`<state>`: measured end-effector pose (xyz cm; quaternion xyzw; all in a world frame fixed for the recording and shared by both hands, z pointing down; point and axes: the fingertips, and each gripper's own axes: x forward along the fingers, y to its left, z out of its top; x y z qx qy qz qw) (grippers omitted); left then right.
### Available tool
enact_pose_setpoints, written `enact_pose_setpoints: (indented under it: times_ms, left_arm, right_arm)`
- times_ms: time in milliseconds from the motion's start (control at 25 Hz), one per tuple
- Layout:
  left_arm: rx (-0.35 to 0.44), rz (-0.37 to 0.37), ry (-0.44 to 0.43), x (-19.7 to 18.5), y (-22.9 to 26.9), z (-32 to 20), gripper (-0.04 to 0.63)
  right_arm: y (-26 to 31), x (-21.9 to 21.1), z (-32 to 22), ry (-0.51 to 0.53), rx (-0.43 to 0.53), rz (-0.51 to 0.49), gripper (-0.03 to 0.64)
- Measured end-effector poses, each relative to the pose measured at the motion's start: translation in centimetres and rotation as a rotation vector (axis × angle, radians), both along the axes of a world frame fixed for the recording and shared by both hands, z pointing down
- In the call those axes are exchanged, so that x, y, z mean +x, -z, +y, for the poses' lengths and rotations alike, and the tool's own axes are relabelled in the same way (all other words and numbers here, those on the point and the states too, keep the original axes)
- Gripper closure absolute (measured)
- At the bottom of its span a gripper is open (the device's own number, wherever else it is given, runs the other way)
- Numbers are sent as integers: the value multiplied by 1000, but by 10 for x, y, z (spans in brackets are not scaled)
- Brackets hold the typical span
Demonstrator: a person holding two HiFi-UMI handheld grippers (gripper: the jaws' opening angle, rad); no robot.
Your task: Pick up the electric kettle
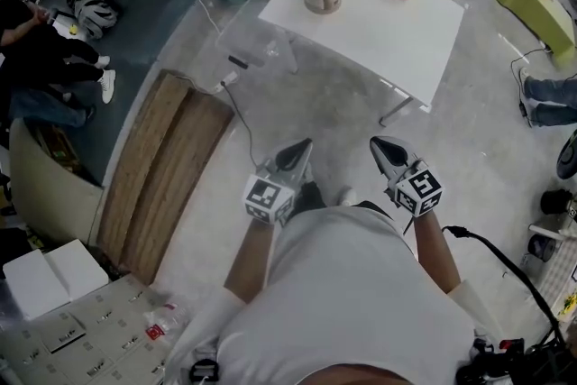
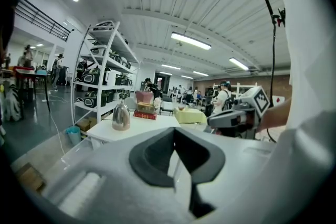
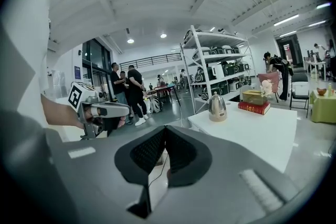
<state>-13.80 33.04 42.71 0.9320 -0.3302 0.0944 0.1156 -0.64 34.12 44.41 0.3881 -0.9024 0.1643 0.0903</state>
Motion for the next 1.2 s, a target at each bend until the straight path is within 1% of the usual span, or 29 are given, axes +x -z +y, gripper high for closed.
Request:
enact_pose_setpoints:
  times_ms: [320,760,1120,1200]
  left_arm:
    - [-5,2,-35,-14,-4,-38,594]
    - [-11,18,-67,-43,-2,-100,594]
    - [-29,30,-119,-63,-2,-136,594]
    - [-29,23,-130,-68,-3,-144,594]
  right_arm:
    - [-4,-16,-34,-33,-12,3,614]
    - [2,-44,-89,-78,1,-6,614]
    - [4,-67,-121,-122,-4,-3,614]
    - [4,-70,-128,-136,-5,0,614]
